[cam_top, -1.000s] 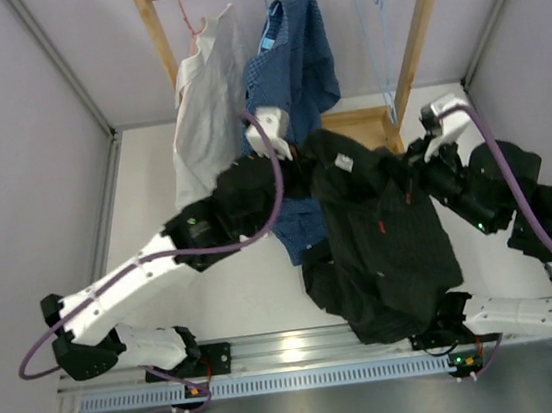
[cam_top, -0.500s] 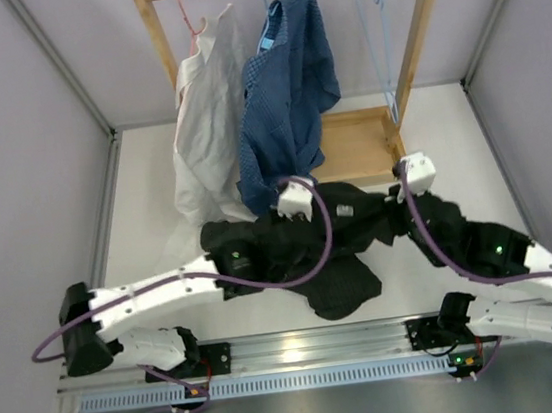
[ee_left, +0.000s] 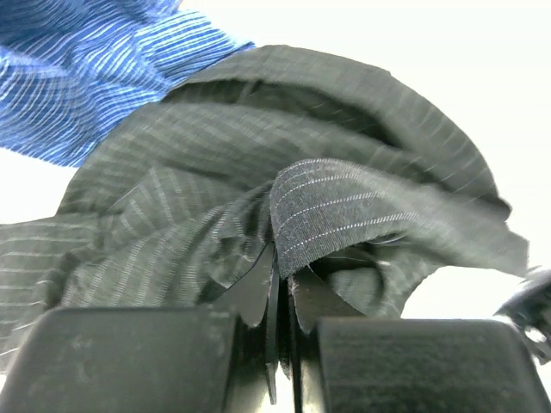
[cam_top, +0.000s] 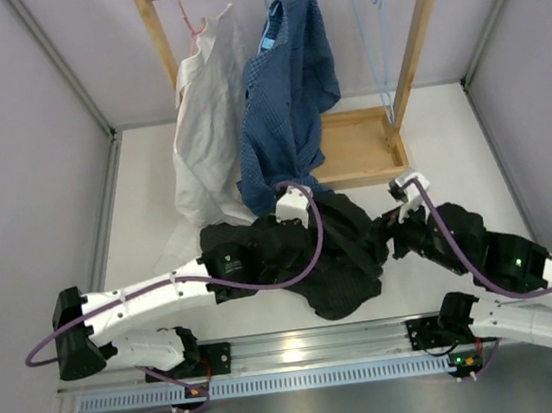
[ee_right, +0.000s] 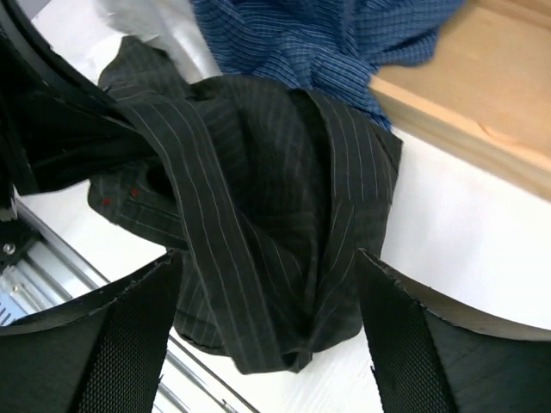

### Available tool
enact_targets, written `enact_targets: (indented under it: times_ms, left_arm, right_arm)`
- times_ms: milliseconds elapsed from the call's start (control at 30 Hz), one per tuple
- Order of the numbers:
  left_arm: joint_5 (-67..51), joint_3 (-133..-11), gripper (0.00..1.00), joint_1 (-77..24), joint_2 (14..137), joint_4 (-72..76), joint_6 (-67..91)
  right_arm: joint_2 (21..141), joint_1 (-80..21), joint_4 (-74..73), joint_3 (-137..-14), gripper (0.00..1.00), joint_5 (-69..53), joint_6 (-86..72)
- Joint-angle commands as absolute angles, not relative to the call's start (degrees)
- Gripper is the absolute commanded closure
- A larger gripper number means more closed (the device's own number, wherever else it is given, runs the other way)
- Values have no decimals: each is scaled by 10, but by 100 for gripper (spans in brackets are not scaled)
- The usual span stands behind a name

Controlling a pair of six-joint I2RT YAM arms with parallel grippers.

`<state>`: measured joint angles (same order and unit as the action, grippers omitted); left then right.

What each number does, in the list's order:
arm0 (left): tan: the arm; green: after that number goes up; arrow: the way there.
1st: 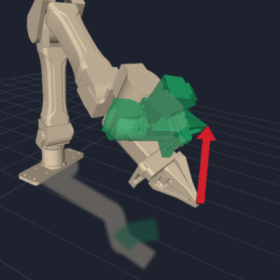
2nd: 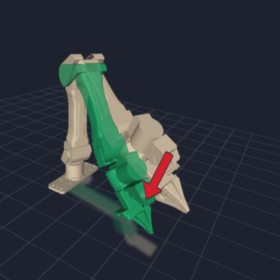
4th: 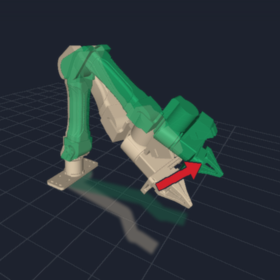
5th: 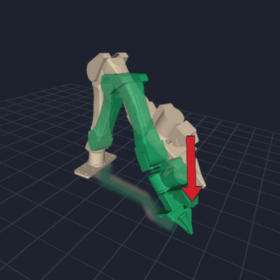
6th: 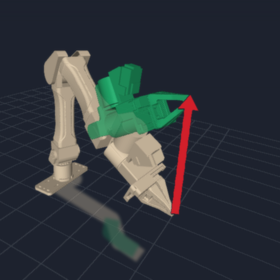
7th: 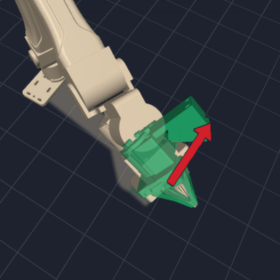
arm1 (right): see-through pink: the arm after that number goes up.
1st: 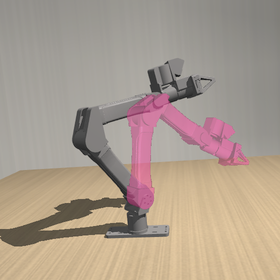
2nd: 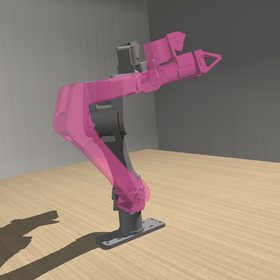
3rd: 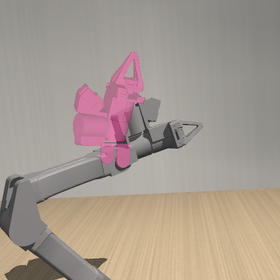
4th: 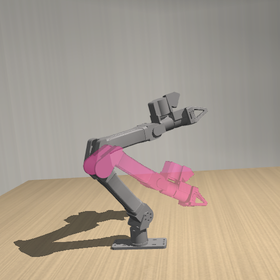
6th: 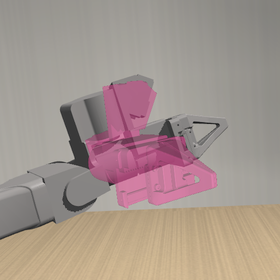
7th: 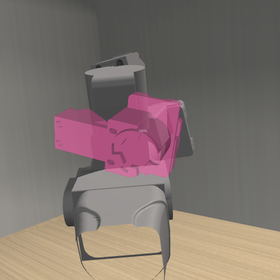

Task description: Place the shirt on the hanger

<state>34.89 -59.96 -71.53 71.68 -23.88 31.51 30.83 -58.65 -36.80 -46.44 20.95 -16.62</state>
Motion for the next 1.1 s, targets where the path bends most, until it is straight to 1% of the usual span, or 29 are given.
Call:
enact_targets:
  times_ms: [0, 33, 67, 133, 233, 333, 400, 433, 467, 500, 533, 567, 600, 633, 667, 700, 733, 767, 833, 967, 1067]
  left_arm:
    - [299, -634, 100, -715, 696, -261, 285]
    - [288, -636, 100, -715, 692, -263, 280]
    - [264, -636, 100, -715, 680, -263, 276]
    - [252, -634, 100, -715, 667, -262, 275]
    - [240, -636, 100, -715, 647, -264, 277]
    - [234, -641, 100, -715, 635, -273, 279]
    - [221, -639, 100, -715, 631, -273, 281]
    - [215, -638, 100, -715, 627, -273, 282]
    - [209, -636, 100, -715, 625, -273, 283]
    - [204, -635, 100, -715, 624, -273, 284]
    - [197, -634, 100, -715, 620, -273, 284]
    - [199, -632, 100, -715, 616, -273, 286]
    - [206, -628, 90, -715, 613, -277, 289]
    - [240, -625, 75, -715, 601, -283, 294]
    - [266, -621, 54, -715, 595, -292, 309]
    - [296, -614, 43, -715, 586, -312, 319]
    - [328, -592, 36, -715, 576, -321, 333]
    - [385, -580, 32, -715, 555, -330, 371]
    - [441, -543, 32, -715, 532, -358, 423]
    - [464, -465, 34, -715, 490, -360, 596]
    - [459, -423, 27, -715, 497, -341, 644]
  right_arm:
    - [391, -585, -334, -536, 22, 126, -87]
    - [429, -585, -331, -547, 21, 120, -61]
    - [447, -585, -327, -557, 21, 109, -44]
    - [496, -585, -321, -579, 21, 70, -6]
    - [542, -585, -311, -598, 22, 6, 20]
    - [563, -585, -282, -588, 24, 6, 24]
    - [574, -585, -271, -584, 32, 33, 26]
    - [585, -585, -256, -584, 37, 41, 31]
    - [590, -585, -244, -584, 66, 49, 33]
    - [593, -586, -229, -580, 81, 62, 33]
    - [597, -584, -197, -577, 91, 92, 33]
    - [598, -585, -187, -576, 100, 110, 31]
    - [597, -583, -182, -577, 100, 132, 23]
    - [591, -578, -180, -578, 100, 134, 19]
    - [587, -577, -178, -578, 100, 135, 16]
    - [580, -574, -177, -576, 100, 135, 8]
    - [569, -570, -177, -575, 100, 137, 4]
    - [564, -568, -178, -572, 100, 141, 4]
    - [553, -560, -179, -570, 100, 154, -25]
    - [547, -549, -179, -576, 100, 154, -47]
    - [550, -548, -181, -583, 100, 141, -47]
